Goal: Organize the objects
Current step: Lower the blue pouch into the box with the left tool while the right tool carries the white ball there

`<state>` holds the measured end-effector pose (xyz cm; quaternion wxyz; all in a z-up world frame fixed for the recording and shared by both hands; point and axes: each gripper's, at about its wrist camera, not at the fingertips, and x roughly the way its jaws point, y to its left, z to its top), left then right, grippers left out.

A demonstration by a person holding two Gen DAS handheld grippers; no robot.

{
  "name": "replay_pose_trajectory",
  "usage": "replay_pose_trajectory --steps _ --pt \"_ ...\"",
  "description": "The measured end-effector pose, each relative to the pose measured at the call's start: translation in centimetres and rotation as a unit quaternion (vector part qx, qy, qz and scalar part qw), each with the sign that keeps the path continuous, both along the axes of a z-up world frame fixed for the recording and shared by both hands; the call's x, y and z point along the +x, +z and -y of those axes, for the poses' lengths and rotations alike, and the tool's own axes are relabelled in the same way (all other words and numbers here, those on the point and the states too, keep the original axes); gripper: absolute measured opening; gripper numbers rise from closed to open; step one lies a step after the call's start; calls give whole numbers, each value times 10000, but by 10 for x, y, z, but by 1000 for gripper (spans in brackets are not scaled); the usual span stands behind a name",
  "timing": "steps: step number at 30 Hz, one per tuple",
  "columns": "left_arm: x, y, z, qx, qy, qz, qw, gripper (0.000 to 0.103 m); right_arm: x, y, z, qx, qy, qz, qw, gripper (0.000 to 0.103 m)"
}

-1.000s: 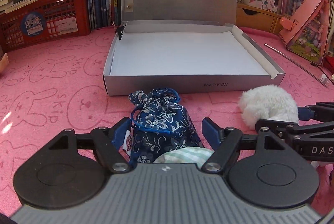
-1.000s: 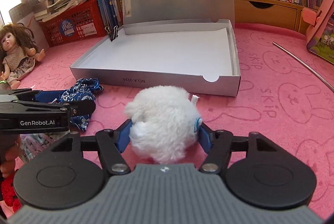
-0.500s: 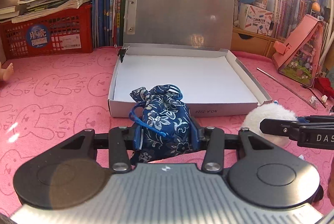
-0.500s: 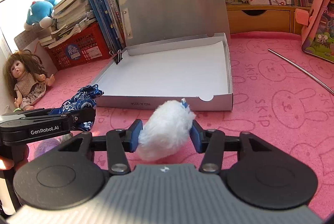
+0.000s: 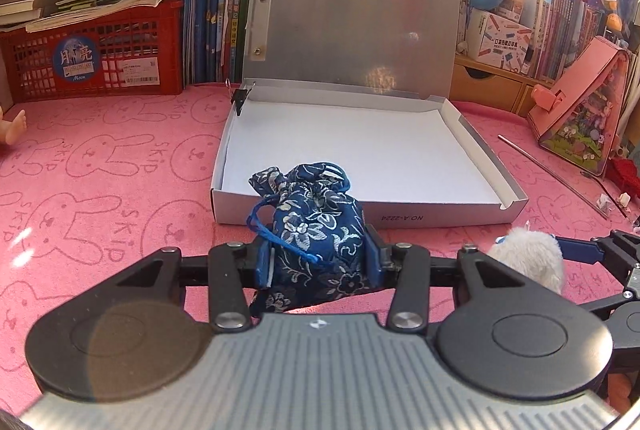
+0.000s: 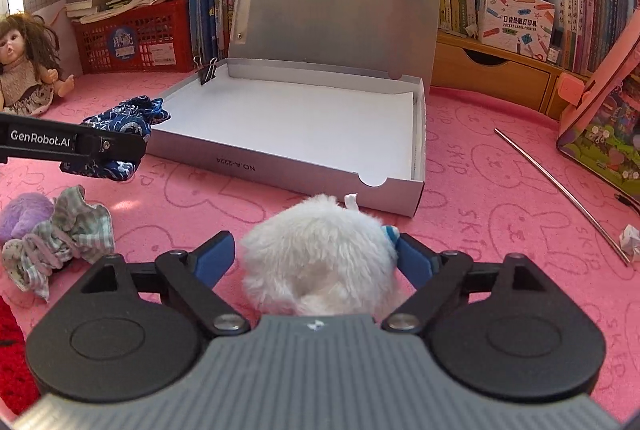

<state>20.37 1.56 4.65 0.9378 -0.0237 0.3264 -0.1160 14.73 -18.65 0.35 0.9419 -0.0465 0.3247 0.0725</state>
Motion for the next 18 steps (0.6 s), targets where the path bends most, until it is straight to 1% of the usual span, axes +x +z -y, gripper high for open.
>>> replay_pose_trajectory --steps 2,4,8,10,12,14,16,18 --pt "0 -1 0 9 2 -7 10000 50 -3 -3 -6 -236 92 42 9997 99" --pt "2 -3 0 6 7 -21 10000 51 -2 -8 -8 -341 56 -4 9994 102" --pt "3 -6 1 6 7 -67 10000 51 8 -16 -4 -264 -222 -256 9991 102" --pt "4 -8 2 28 -5 -80 10000 51 10 -18 -1 -102 -238 -357 9990 102" --pt "5 -8 2 35 0 -79 10000 51 11 -17 2 79 -226 -466 9986 96" --pt "6 -8 1 19 11 -73 10000 51 10 -15 5 215 -256 -491 9982 81" --pt "6 -8 1 12 25 -64 10000 51 9 -11 8 278 -292 -464 9981 74" --pt "7 -8 1 5 40 -59 10000 51 9 -7 12 412 -281 -479 9976 73"
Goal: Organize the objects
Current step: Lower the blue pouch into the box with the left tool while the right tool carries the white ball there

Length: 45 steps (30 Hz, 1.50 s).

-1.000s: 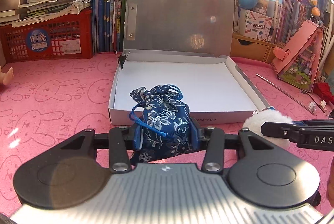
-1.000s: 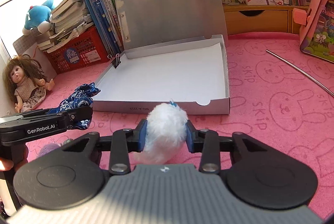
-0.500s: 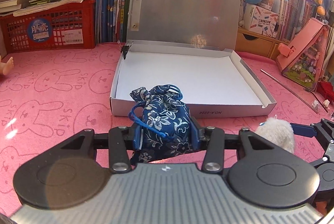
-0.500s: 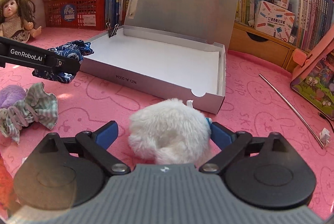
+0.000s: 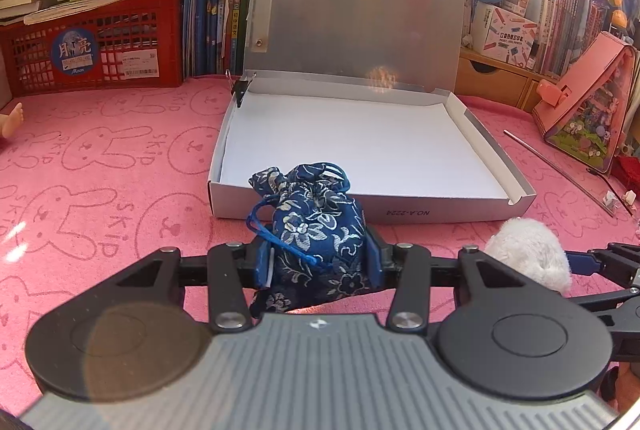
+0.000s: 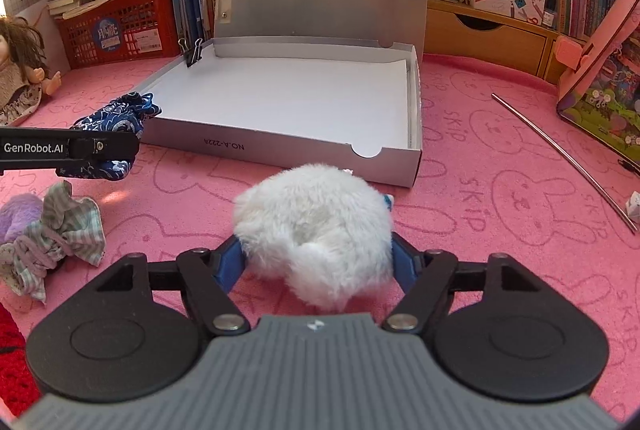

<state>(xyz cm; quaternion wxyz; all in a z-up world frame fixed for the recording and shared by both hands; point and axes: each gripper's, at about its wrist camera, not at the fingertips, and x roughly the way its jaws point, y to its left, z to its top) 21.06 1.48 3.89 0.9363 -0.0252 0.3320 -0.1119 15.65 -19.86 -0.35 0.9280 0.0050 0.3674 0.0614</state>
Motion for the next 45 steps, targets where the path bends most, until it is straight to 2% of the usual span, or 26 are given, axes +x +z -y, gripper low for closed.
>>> replay_pose_trajectory --steps 8,13,16,22,28,35,45 --pt "2 2 -1 -48 32 24 10000 51 -1 13 1 138 57 143 9998 73" --pt "11 13 0 -61 66 174 9998 51 7 31 3 238 55 265 9994 73" --pt "21 19 3 -37 58 245 9997 51 20 40 7 385 48 276 9989 73" --pt "52 28 11 -107 29 325 9994 51 58 55 13 362 -25 292 9989 73" --pt "92 32 18 -8 70 354 9993 51 96 62 19 386 -237 262 9986 74" --pt "138 24 28 100 50 248 9996 51 137 56 23 304 -316 163 9989 74" --pt "190 -6 47 293 -46 -16 9996 51 186 22 30 446 -353 63 9984 73"
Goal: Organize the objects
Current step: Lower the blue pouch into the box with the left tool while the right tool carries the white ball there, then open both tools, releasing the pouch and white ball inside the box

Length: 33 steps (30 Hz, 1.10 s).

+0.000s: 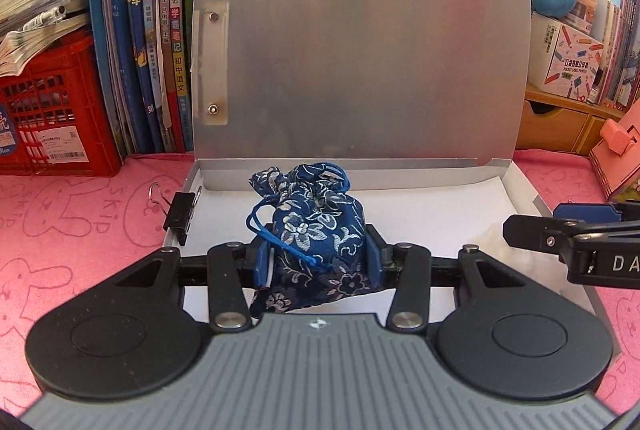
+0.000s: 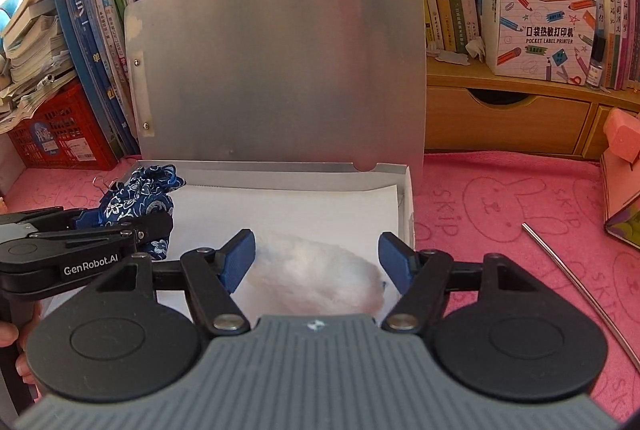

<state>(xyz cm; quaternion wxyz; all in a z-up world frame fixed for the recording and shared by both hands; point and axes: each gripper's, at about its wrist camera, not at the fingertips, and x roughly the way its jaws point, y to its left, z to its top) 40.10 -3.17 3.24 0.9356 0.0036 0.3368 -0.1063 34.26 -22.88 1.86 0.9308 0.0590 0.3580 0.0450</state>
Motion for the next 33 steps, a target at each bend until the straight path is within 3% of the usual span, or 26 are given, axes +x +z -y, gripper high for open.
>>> replay_pose_trajectory --steps 7,10,12,17,27,33 --pt "10 -19 5 131 -35 -255 9996 52 8 -14 2 73 82 -83 9999 71" --pt "7 -18 4 130 -13 -210 9997 62 4 -12 6 204 16 -45 9998 73" --pt "1 -11 3 95 -16 -105 9999 75 -2 -6 7 282 -6 -2 9996 77" --pt "-22 11 -1 20 -15 93 10000 82 -24 16 10 293 -71 192 9994 81" --pt "-121 53 -3 -163 -239 485 9984 88 -116 50 10 291 -159 662 9973 90" --pt "-193 55 -10 -225 -442 604 9969 89 -178 47 3 214 -92 833 9963 93"
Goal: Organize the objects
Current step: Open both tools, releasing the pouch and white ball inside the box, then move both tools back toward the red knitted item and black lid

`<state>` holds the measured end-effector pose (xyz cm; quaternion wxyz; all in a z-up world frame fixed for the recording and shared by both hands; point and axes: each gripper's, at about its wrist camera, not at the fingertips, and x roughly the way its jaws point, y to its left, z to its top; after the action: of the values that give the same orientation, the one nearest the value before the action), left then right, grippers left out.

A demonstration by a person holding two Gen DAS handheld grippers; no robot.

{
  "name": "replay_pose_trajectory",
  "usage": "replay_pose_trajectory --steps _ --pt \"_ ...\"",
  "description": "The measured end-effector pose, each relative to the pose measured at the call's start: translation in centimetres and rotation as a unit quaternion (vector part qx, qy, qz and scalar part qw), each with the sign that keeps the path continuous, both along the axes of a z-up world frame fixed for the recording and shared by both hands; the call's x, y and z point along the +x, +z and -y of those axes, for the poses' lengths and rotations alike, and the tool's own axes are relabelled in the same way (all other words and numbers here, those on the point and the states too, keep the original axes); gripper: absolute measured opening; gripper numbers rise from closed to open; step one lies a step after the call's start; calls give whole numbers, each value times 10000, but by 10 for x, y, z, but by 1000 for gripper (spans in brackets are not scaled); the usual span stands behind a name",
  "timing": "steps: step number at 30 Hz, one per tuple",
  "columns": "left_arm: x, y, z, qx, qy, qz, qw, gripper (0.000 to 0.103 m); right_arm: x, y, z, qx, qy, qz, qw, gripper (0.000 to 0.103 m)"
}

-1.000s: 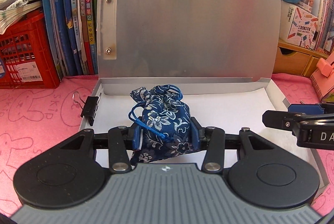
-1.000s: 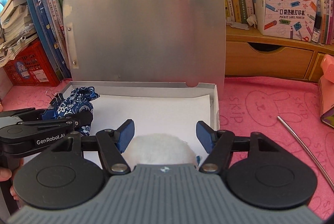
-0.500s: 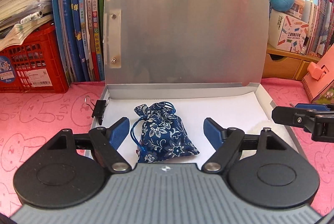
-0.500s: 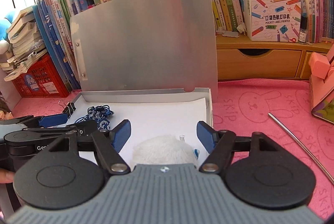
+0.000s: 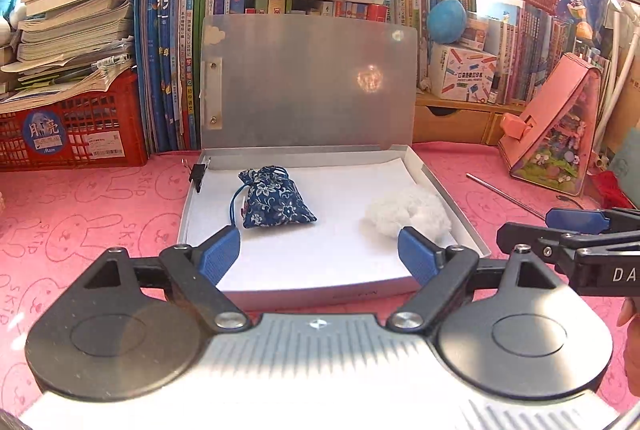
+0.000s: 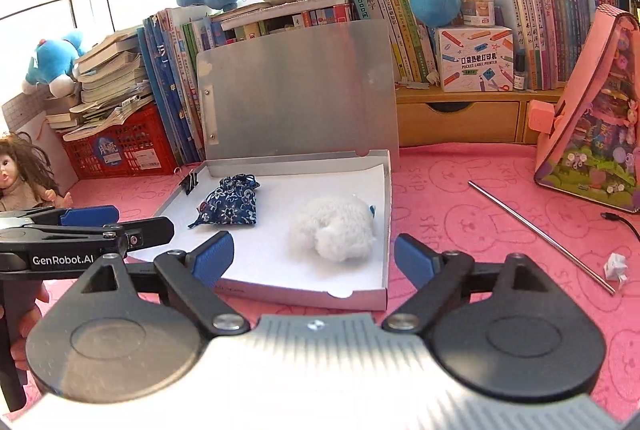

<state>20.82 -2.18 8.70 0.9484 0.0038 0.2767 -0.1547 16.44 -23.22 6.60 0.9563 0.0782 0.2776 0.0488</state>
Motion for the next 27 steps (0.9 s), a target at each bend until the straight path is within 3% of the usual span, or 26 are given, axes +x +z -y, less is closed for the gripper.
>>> replay_pose_trajectory --steps 15,27 --pt "-138 -24 -7 -159 -179 354 9991 90 -120 -27 -9 -20 -143 259 9996 94" --pt "-190 -58 -11 -18 -64 504 9987 91 -168 -60 -16 -423 -427 448 9972 95"
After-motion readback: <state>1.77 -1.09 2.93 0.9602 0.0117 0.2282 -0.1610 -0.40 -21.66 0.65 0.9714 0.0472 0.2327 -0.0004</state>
